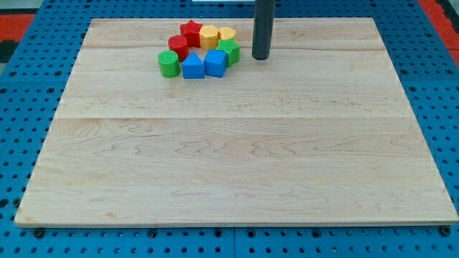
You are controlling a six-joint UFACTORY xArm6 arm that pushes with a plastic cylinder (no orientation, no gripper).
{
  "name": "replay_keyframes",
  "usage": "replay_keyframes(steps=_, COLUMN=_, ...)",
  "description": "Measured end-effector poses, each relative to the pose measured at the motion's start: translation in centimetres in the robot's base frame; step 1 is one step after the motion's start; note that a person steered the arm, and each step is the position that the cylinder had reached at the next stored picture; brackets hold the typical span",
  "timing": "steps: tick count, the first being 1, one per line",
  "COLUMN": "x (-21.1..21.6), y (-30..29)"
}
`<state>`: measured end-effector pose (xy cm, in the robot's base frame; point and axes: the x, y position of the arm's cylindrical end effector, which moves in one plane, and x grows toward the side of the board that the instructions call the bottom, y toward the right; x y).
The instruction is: Push the green star slightly left
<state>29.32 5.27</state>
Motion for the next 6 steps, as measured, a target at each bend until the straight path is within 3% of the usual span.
replay_keyframes(steps=6, x=-0.6, y=-3.7)
